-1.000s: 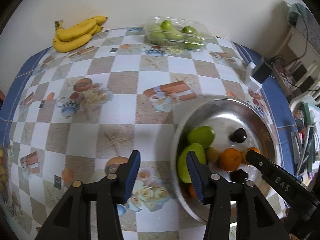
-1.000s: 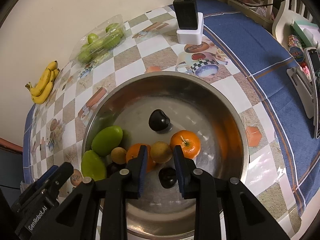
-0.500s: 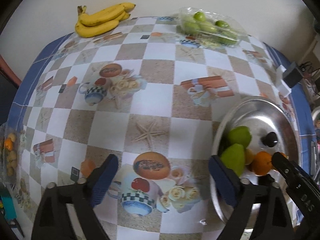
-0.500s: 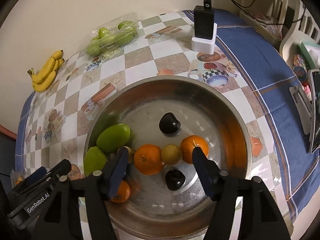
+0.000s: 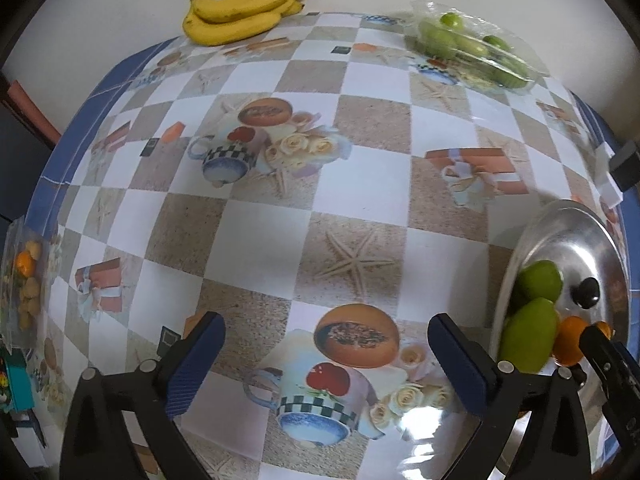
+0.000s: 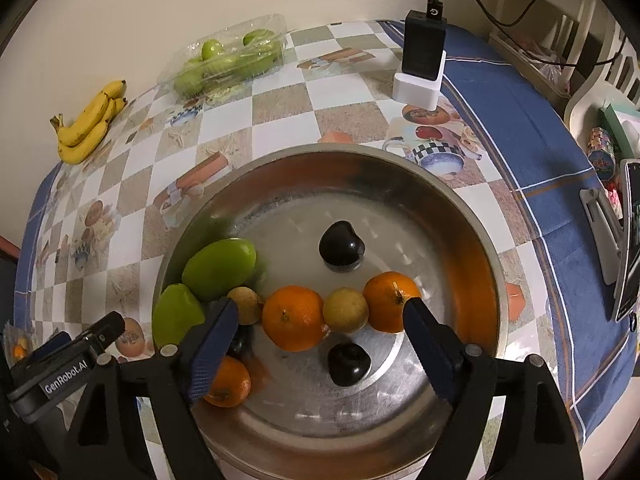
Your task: Organize fruits
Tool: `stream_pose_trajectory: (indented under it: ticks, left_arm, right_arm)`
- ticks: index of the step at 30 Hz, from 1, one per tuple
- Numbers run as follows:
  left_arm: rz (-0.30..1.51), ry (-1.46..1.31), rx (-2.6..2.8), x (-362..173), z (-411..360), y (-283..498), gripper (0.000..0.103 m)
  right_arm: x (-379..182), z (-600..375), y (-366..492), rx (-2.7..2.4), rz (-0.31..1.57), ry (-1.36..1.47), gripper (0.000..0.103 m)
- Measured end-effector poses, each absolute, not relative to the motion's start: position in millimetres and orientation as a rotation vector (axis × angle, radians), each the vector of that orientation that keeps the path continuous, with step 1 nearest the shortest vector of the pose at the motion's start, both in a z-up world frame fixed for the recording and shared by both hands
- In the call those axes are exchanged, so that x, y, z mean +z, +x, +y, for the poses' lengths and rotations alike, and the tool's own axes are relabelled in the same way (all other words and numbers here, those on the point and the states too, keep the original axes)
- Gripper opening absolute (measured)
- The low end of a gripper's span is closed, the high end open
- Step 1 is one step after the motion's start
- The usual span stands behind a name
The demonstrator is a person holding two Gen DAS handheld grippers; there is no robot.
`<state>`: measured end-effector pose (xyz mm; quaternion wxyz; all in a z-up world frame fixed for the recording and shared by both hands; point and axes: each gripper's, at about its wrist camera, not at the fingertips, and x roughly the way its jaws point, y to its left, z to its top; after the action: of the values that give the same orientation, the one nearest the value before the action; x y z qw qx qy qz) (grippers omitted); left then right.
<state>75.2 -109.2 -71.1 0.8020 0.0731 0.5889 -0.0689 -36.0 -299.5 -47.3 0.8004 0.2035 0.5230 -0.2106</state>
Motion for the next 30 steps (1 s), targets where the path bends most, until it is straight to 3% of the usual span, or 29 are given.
stream_pose_trajectory:
  ticks: [4, 5, 7, 30]
  left_arm:
    - [1.255, 0.177, -0.104, -76, -103, 78, 0.103]
    - [1.252, 0.177, -0.097, -77, -102, 78, 0.103]
    - [1.244, 0.175, -0.081, -77, -98, 79, 0.103]
    - [1.174, 0.235, -0.084, -69, -94, 76, 0.103]
  right_arm:
    - [-49, -298, -35, -0.446, 1.122, 0.430, 0.088]
    - [-49, -298, -35, -0.446, 1.117, 0.431, 0.097]
    - [-48, -297, -35, -0.445, 1.106, 0.431, 0.102]
    - [-45, -279, -32, -0.419, 1.093, 0.379, 0.102]
